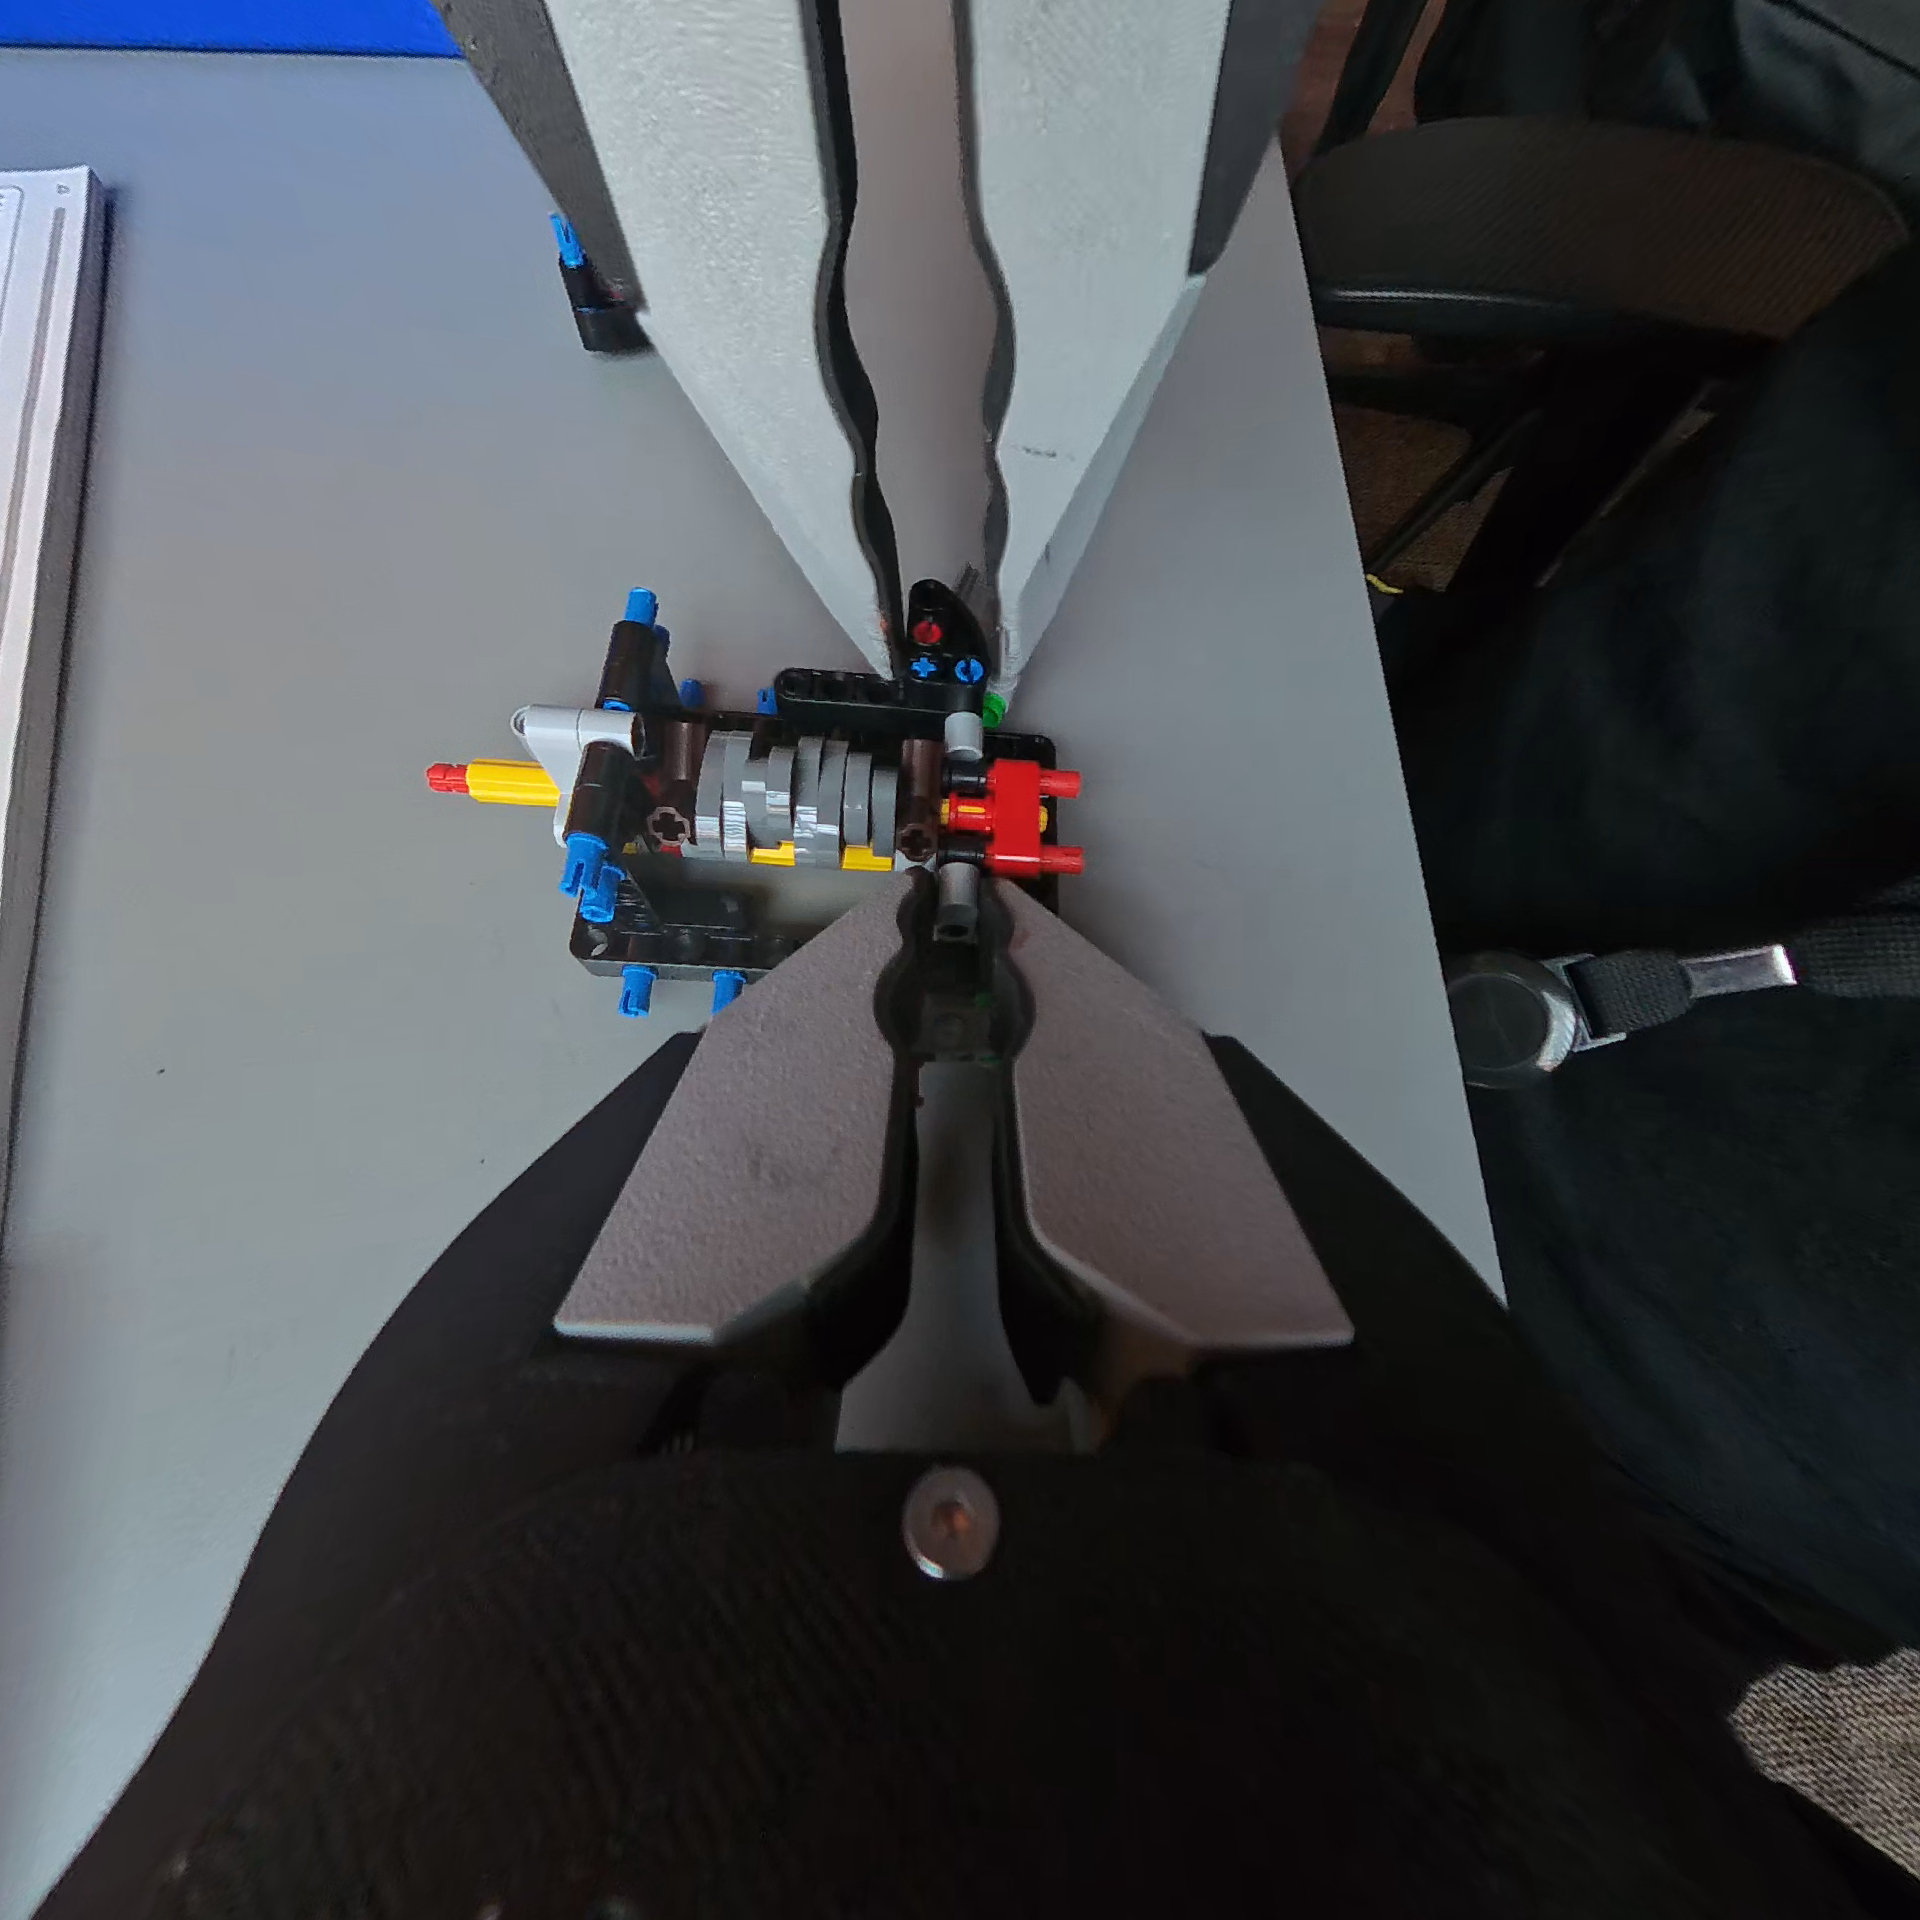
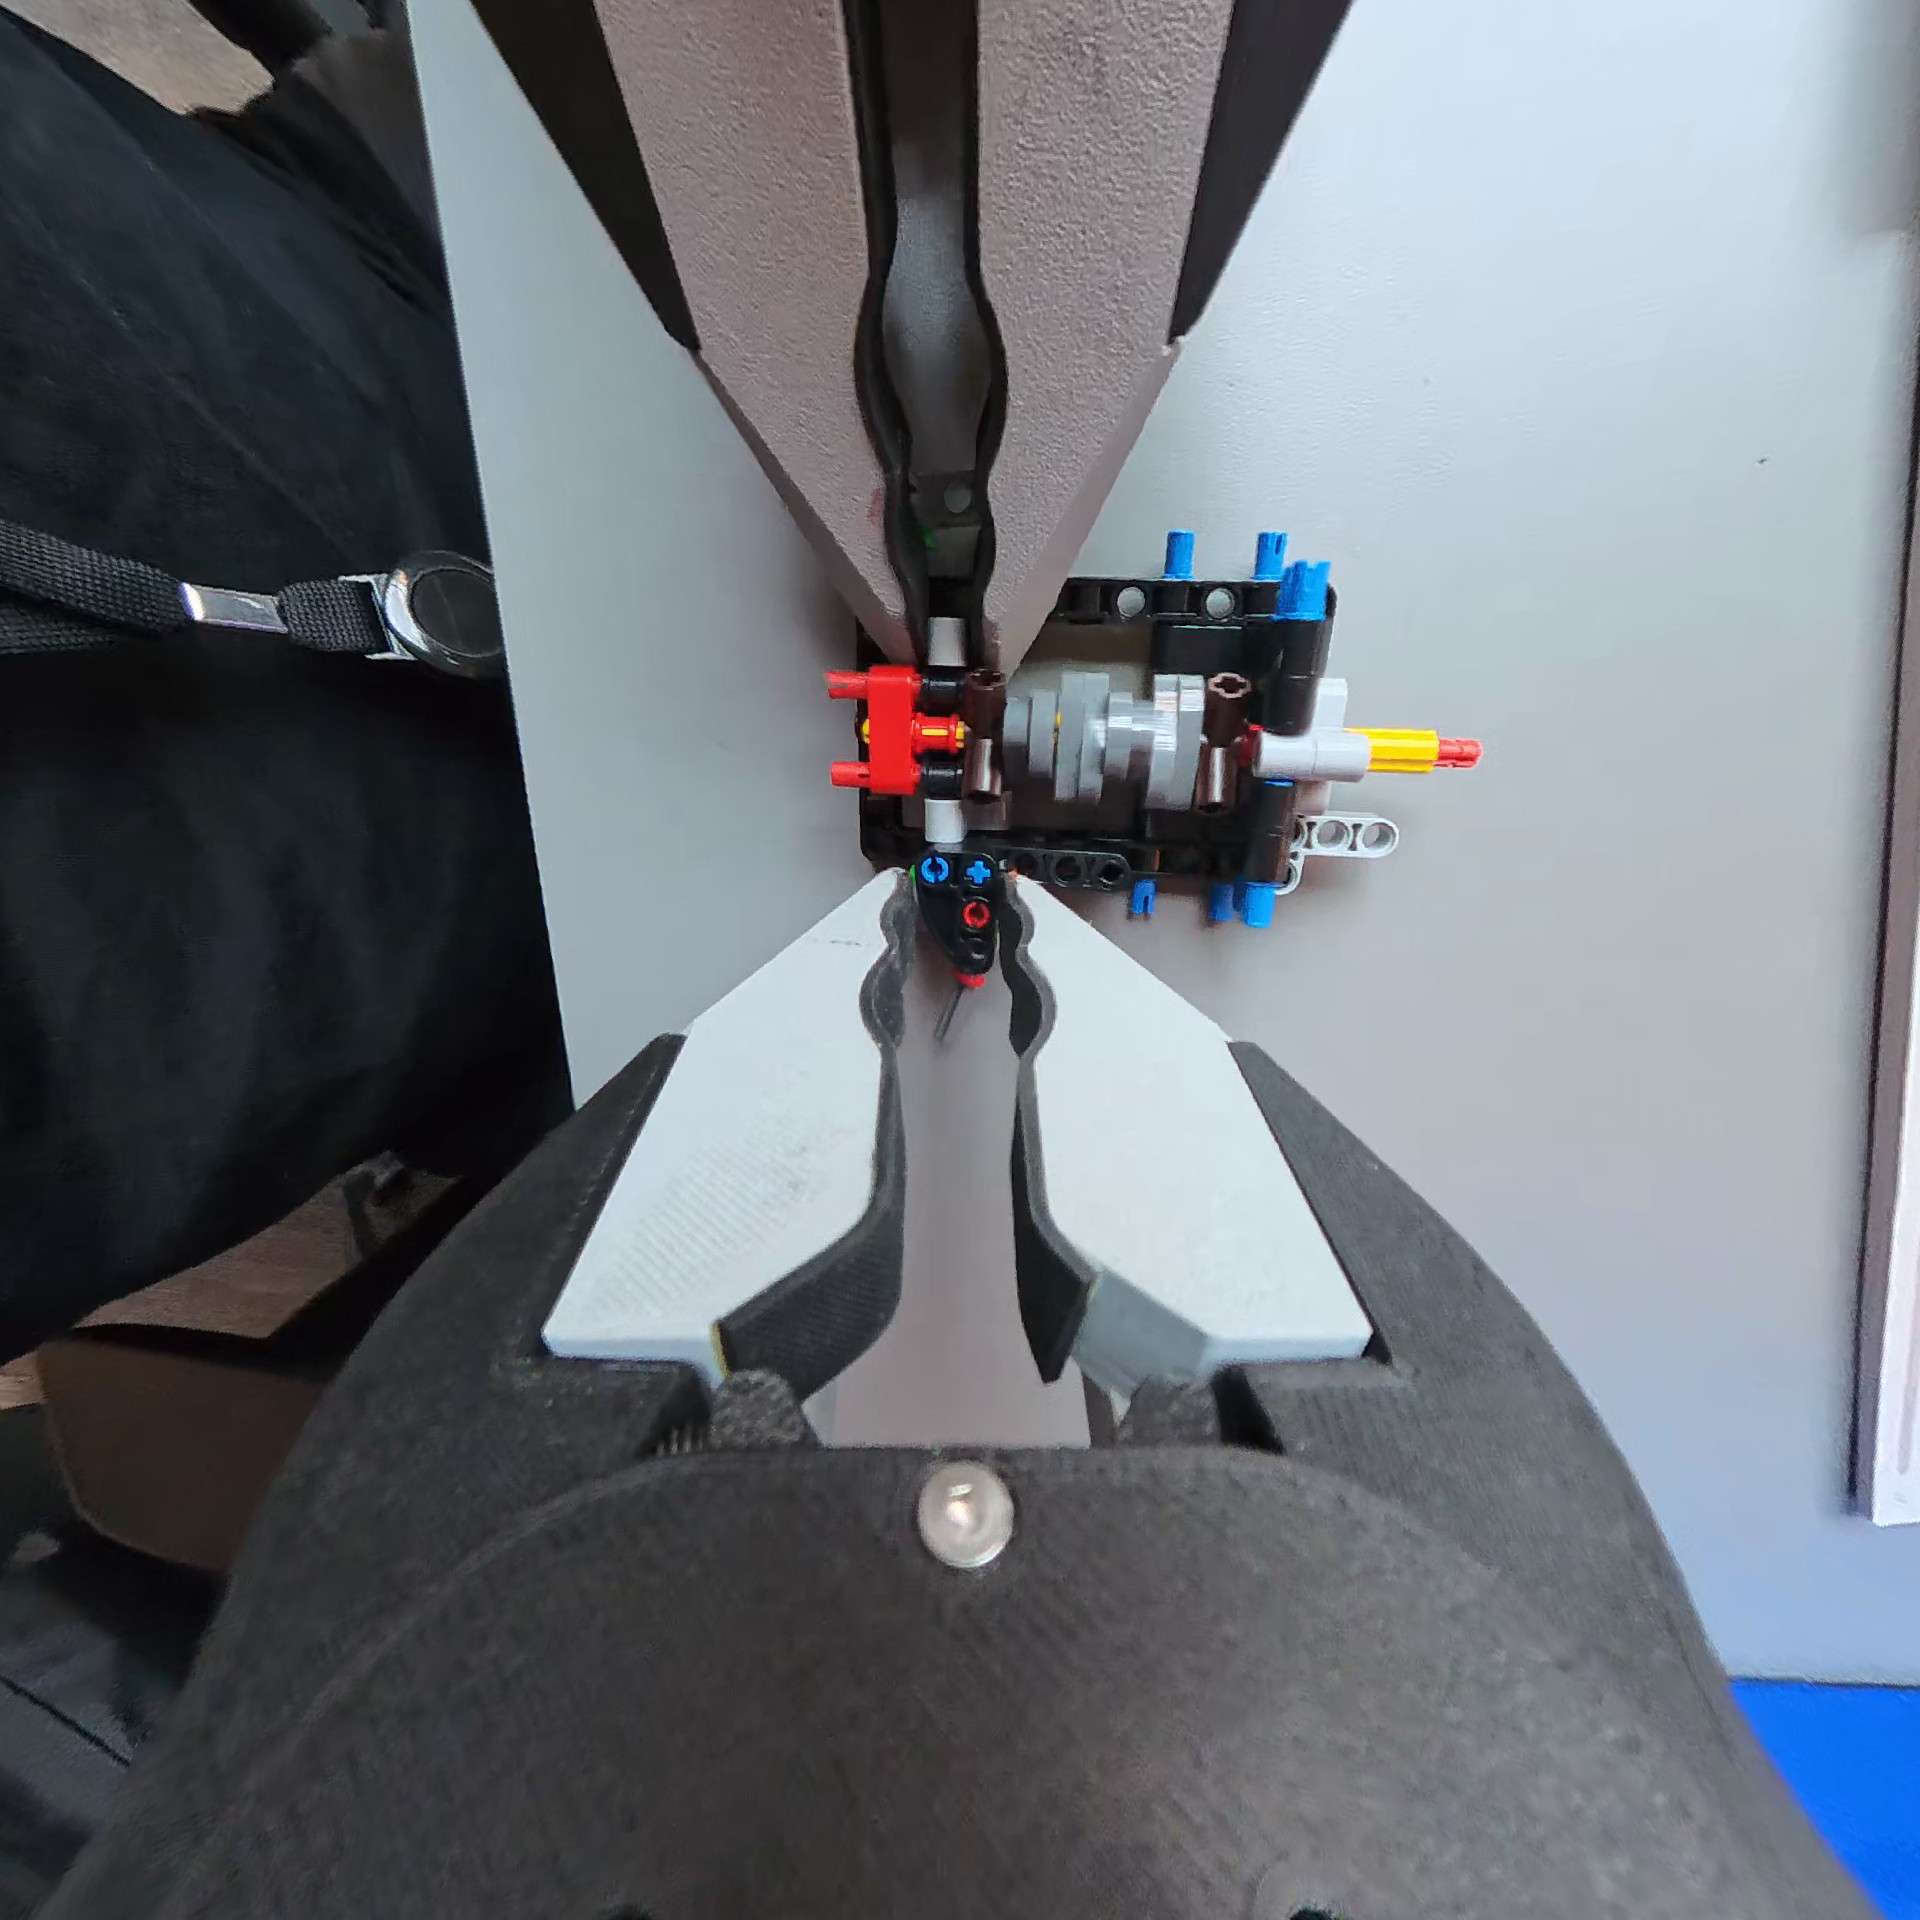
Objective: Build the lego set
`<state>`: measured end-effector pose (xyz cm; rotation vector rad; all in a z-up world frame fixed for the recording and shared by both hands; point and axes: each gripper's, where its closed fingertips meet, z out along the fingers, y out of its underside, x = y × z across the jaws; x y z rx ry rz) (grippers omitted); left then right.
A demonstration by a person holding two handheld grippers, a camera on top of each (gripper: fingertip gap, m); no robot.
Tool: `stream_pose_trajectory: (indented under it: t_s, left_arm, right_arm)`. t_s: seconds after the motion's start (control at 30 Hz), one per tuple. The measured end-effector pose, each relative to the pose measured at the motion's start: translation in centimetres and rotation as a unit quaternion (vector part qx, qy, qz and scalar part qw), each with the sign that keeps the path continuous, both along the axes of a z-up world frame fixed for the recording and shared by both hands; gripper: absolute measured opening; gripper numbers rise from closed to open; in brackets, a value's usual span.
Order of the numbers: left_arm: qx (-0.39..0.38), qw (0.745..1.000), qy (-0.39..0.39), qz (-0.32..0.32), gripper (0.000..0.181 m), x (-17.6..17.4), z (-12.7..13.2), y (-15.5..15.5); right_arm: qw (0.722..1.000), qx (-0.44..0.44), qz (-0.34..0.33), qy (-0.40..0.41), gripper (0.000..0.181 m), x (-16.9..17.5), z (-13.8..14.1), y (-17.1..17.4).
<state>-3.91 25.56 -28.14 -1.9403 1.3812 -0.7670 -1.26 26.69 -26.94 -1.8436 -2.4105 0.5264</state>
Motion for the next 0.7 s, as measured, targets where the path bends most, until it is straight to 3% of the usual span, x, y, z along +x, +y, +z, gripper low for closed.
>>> stream_pose_trajectory:
  t_s: [0.33, 0.7]
  left_arm:
    - [0.002, 1.000, 0.001, 0.000, 0.004, 0.00, -0.01, -0.01]
    - [-0.004, 1.000, 0.000, 0.004, 0.004, -0.07, -0.02, 0.10]
  right_arm:
    - [0.998, 0.057, 0.003, -0.001, 0.013, -0.17, -0.11, 0.16]
    - [0.992, 0.064, 0.097, -0.049, 0.012, -0.16, -0.22, 0.44]
